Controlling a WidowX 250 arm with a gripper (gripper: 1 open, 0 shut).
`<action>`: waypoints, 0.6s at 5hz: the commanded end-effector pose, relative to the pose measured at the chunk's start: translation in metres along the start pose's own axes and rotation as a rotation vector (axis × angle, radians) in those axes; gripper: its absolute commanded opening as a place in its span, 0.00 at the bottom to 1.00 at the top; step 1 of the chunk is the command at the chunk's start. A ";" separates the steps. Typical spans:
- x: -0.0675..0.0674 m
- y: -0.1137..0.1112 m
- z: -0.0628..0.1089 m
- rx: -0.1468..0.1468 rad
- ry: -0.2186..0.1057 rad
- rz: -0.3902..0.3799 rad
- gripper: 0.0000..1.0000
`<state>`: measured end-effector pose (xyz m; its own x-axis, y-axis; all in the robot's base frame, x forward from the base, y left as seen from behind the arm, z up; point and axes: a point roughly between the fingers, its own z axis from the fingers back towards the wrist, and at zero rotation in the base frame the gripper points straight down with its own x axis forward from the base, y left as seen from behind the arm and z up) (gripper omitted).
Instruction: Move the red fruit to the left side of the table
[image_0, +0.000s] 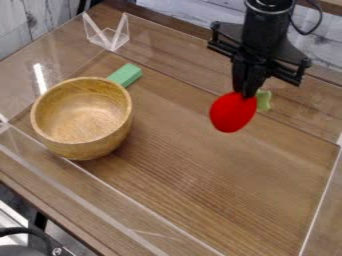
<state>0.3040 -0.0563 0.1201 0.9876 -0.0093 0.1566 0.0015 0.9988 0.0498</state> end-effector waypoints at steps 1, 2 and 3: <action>0.023 0.004 0.015 0.003 -0.058 0.066 0.00; 0.035 0.009 0.014 0.015 -0.056 0.117 0.00; 0.046 0.024 0.005 0.027 -0.054 0.170 0.00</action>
<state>0.3399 -0.0312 0.1148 0.9760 0.1544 0.1537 -0.1652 0.9844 0.0603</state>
